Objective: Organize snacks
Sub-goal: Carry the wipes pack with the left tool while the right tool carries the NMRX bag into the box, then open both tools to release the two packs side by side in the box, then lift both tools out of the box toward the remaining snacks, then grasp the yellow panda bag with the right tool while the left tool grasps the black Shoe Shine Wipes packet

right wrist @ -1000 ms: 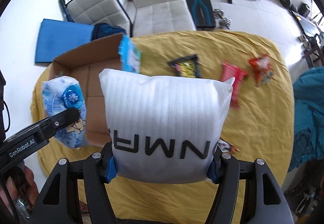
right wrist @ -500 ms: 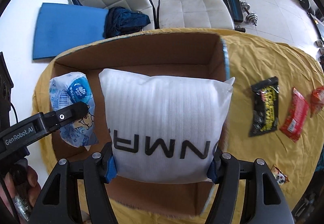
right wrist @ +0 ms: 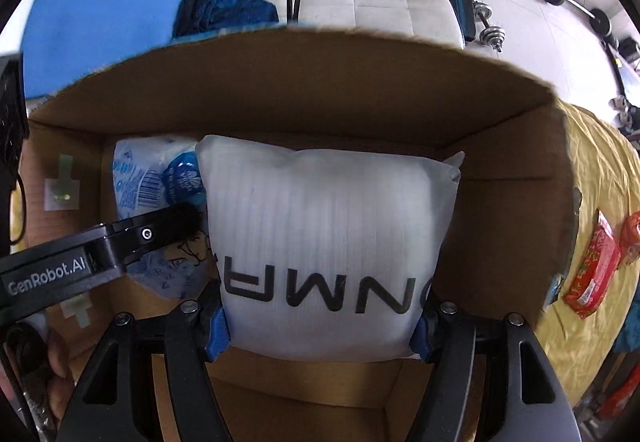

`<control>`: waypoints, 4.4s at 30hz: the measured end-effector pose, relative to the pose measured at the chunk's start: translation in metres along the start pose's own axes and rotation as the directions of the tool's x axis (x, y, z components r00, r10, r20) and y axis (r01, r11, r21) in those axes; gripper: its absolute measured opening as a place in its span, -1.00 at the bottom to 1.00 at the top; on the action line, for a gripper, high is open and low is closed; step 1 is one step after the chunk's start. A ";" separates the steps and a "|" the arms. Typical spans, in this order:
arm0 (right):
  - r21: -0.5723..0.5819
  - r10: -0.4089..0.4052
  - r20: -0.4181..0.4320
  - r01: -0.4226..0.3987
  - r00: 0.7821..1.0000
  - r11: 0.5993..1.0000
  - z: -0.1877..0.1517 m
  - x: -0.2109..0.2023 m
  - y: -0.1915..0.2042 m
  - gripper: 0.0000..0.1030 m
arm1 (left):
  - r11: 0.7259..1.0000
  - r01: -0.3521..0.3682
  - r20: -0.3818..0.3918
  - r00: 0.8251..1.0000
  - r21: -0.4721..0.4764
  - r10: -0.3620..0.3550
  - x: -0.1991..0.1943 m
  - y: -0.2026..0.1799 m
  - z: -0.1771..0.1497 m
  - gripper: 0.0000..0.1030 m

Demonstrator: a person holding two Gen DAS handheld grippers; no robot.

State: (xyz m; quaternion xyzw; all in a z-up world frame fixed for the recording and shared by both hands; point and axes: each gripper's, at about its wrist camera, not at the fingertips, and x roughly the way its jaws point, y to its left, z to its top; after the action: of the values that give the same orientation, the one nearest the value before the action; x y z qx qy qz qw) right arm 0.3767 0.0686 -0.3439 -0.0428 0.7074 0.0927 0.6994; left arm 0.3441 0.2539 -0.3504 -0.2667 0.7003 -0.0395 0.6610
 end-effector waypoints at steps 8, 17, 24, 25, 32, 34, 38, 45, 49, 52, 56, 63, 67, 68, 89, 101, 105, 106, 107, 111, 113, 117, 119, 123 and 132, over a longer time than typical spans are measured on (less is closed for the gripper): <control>0.003 -0.009 -0.004 0.009 1.000 1.000 0.006 0.012 0.003 0.44 | 0.999 -0.038 -0.031 0.999 0.035 0.039 0.010 -0.004 0.008 -0.01; 0.010 -0.008 -0.012 0.008 1.000 1.000 0.003 0.005 0.003 0.55 | 0.990 -0.123 -0.006 0.992 0.066 0.124 0.001 -0.015 0.013 0.28; 0.004 -0.048 0.064 0.048 0.997 0.999 -0.014 -0.029 0.003 0.88 | 0.978 -0.183 0.091 0.981 0.104 0.174 -0.029 -0.027 0.007 0.80; 0.001 -0.056 0.071 0.056 0.996 0.998 -0.018 -0.034 0.003 0.88 | 0.976 -0.190 0.110 0.978 0.106 0.178 -0.035 -0.029 0.004 0.85; 0.016 -0.050 0.109 0.048 0.993 0.999 -0.056 -0.068 0.002 0.98 | 0.950 -0.274 0.252 0.940 0.149 0.231 -0.064 -0.050 -0.041 0.98; 0.022 -0.038 0.118 0.035 0.992 0.999 -0.070 -0.077 0.000 0.98 | 0.949 -0.273 0.270 0.936 0.159 0.224 -0.067 -0.064 -0.052 0.98; 0.034 -0.027 0.151 0.023 0.988 0.999 -0.090 -0.090 -0.001 0.98 | 0.943 -0.289 0.309 0.923 0.169 0.227 -0.072 -0.066 -0.077 0.98; 0.032 -0.019 0.207 0.012 0.978 0.999 -0.133 -0.123 -0.005 0.98 | 0.937 -0.306 0.368 0.901 0.166 0.229 -0.105 -0.056 -0.140 0.98; 0.032 -0.015 0.252 0.007 0.968 0.999 -0.156 -0.148 -0.007 0.98 | 0.930 -0.326 0.413 0.880 0.168 0.234 -0.122 -0.061 -0.167 0.98; 0.023 -0.001 0.280 -0.006 0.960 1.000 -0.175 -0.169 -0.007 0.98 | 0.929 -0.330 0.444 0.867 0.169 0.227 -0.138 -0.066 -0.185 0.98; 0.021 0.030 0.296 -0.038 0.955 0.999 -0.196 -0.189 -0.008 0.98 | 0.924 -0.335 0.467 0.857 0.185 0.217 -0.152 -0.075 -0.202 0.98; 0.006 0.072 0.336 -0.078 0.939 0.997 -0.216 -0.216 -0.010 0.98 | 0.932 -0.309 0.501 0.847 0.189 0.179 -0.175 -0.089 -0.229 0.98; 0.013 0.096 0.343 -0.107 0.934 0.994 -0.222 -0.223 -0.020 0.98 | 0.935 -0.303 0.517 0.839 0.182 0.171 -0.181 -0.097 -0.235 0.98; 0.022 0.098 0.342 -0.112 0.935 0.993 -0.223 -0.223 -0.026 0.98 | 0.936 -0.300 0.516 0.840 0.184 0.167 -0.181 -0.100 -0.236 0.98; 0.520 0.011 -0.049 0.016 0.999 0.854 -0.238 -0.016 -0.297 0.78 | 0.893 -0.375 0.355 0.893 0.251 0.275 -0.019 -0.196 -0.218 0.98; 0.473 0.079 -0.113 -0.017 0.990 0.881 -0.227 0.022 -0.317 0.06 | 0.877 -0.382 0.325 0.902 0.291 0.285 0.012 -0.258 -0.197 0.98; 0.475 0.055 -0.085 -0.008 0.995 0.880 -0.216 0.004 -0.349 0.06 | 0.896 -0.322 0.289 0.928 0.305 0.236 0.023 -0.291 -0.182 0.98; 0.477 0.048 -0.079 -0.005 0.996 0.879 -0.212 0.001 -0.358 0.06 | 0.901 -0.307 0.274 0.935 0.308 0.225 0.027 -0.297 -0.178 0.98; 0.479 0.043 -0.077 -0.001 0.996 0.878 -0.209 0.000 -0.366 0.06 | 0.907 -0.284 0.249 0.946 0.312 0.210 0.034 -0.305 -0.171 0.98; 0.495 0.001 -0.065 0.031 0.998 0.868 -0.191 -0.007 -0.407 0.06 | 0.927 -0.225 0.146 0.971 0.301 0.188 0.074 -0.332 -0.139 0.98; 0.499 -0.006 -0.065 0.038 0.998 0.866 -0.180 -0.007 -0.427 0.06 | 0.928 -0.225 0.103 0.974 0.298 0.203 0.097 -0.340 -0.122 0.98; 0.503 -0.018 -0.067 0.050 0.998 0.863 -0.165 -0.005 -0.450 0.06 | 0.923 -0.257 0.047 0.966 0.288 0.254 0.141 -0.343 -0.093 0.98; 0.502 -0.018 -0.075 0.053 0.997 0.863 -0.155 -0.001 -0.459 0.06 | 0.925 -0.271 0.015 0.961 0.266 0.277 0.163 -0.337 -0.078 0.98; 0.491 -0.021 -0.089 0.063 0.996 0.869 -0.147 0.007 -0.470 0.06 | 0.927 -0.289 -0.043 0.951 0.239 0.307 0.201 -0.328 -0.057 0.82; 0.468 -0.033 -0.108 0.080 0.994 0.880 -0.138 0.022 -0.462 0.05 | 0.865 -0.374 0.019 0.920 0.333 0.391 0.216 -0.340 -0.053 0.08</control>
State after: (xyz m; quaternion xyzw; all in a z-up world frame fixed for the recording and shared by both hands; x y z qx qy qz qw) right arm 0.3289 -0.4089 -0.3979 0.1037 0.7402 -0.1046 0.6561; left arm 0.4064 -0.1445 -0.4004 -0.0070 0.7386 -0.0311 0.6734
